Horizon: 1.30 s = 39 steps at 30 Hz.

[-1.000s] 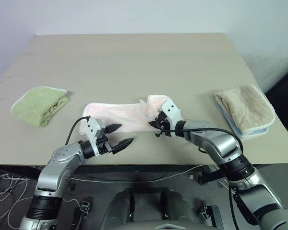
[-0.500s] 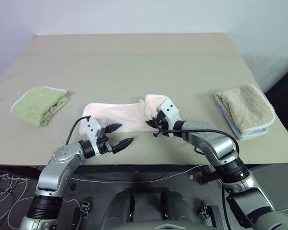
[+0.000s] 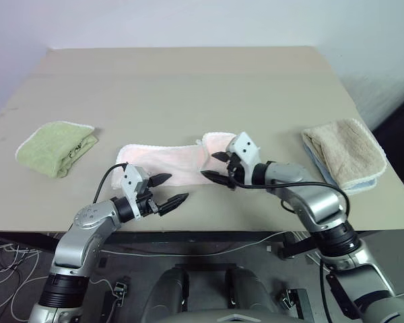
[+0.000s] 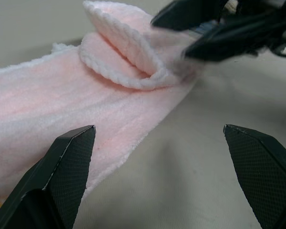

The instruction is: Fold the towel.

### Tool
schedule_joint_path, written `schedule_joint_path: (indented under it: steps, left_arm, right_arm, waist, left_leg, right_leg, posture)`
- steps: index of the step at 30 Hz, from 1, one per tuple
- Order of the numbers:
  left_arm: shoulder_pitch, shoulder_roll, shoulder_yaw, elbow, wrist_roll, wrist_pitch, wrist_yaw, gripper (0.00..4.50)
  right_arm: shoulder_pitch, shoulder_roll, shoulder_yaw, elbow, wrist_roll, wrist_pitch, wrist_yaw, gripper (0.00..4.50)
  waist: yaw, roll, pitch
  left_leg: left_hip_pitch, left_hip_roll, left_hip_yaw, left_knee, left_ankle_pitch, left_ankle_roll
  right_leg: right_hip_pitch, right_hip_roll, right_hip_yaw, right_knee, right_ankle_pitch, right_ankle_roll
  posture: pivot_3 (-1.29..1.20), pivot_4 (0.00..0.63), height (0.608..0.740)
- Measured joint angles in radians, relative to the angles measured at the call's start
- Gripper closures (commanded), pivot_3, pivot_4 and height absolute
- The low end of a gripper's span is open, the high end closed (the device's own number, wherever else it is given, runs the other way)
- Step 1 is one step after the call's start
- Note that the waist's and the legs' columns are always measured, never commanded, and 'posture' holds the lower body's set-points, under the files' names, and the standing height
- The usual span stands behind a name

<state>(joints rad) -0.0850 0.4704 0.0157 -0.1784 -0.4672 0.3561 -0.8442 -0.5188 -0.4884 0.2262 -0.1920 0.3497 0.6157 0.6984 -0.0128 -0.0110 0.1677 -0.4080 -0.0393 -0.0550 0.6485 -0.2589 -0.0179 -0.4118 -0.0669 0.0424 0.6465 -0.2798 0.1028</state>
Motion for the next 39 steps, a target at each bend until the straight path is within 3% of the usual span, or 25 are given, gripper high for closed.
schedule_joint_path:
  steps: [2,5,13,21,29,33,39]
  left_arm:
    - [0.008,0.001,0.002,0.000,0.000,0.000,0.001,0.00]
    - [0.021,0.001,0.007,0.000,-0.001,0.001,0.003,0.00]
    - [0.029,0.001,0.011,-0.003,-0.002,0.004,0.017,0.00]
    - [0.084,0.003,0.031,-0.050,-0.004,0.011,0.045,0.00]
    - [0.153,0.005,0.059,-0.104,-0.019,0.029,0.081,0.00]
    - [0.182,-0.013,0.097,-0.146,-0.052,0.051,0.125,0.00]
    - [0.273,-0.105,0.218,-0.298,-0.251,0.200,0.322,0.00]
  right_arm:
    - [-0.001,-0.028,-0.044,-0.005,0.019,-0.016,0.036,1.33]
    - [-0.030,-0.031,-0.088,0.045,0.016,-0.039,0.041,1.90]
    - [-0.124,0.102,-0.061,0.396,-0.101,-0.233,0.024,4.48]
    - [-0.157,0.213,0.001,0.599,-0.182,-0.373,0.059,4.48]
    - [-0.144,0.248,0.019,0.686,-0.240,-0.463,0.074,4.48]
    - [-0.128,0.255,0.006,0.674,-0.246,-0.496,0.076,4.48]
    - [-0.088,0.207,-0.012,0.504,-0.197,-0.489,0.159,4.48]
  waist:
    - [0.000,0.000,0.000]
    - [-0.002,0.000,0.000]
    - [-0.003,0.000,0.000]
    - [-0.003,0.000,0.000]
    - [-0.005,0.000,0.000]
    - [-0.005,0.000,0.000]
    - [-0.002,0.000,0.000]
  left_leg:
    - [0.000,0.000,0.000,0.000,0.000,0.000]
    - [0.000,0.000,0.000,0.000,0.000,0.000]
    - [0.000,0.000,0.000,-0.001,0.000,0.000]
    - [0.000,0.000,0.000,-0.001,0.000,0.000]
    - [0.001,0.000,0.000,-0.001,0.000,-0.001]
    - [0.001,0.000,0.000,-0.002,0.000,-0.001]
    - [0.000,0.000,0.000,-0.001,0.000,-0.001]
  right_leg:
    - [0.000,0.000,0.000,0.000,0.000,0.000]
    - [0.000,0.000,0.001,0.000,0.000,0.000]
    - [-0.001,0.000,0.000,0.000,0.000,0.000]
    - [-0.001,0.000,0.000,0.000,0.000,0.000]
    - [-0.001,0.000,0.000,0.000,0.000,0.000]
    - [-0.001,0.000,0.000,0.000,0.000,0.000]
    - [-0.001,0.000,0.001,0.000,0.000,0.000]
  posture:
    - [0.00,0.150,0.740]
    - [0.00,0.150,0.740]
    - [0.00,0.150,0.740]
    - [0.00,0.150,0.740]
    - [0.00,0.150,0.740]
    - [0.00,0.150,0.740]
    - [0.00,0.150,0.740]
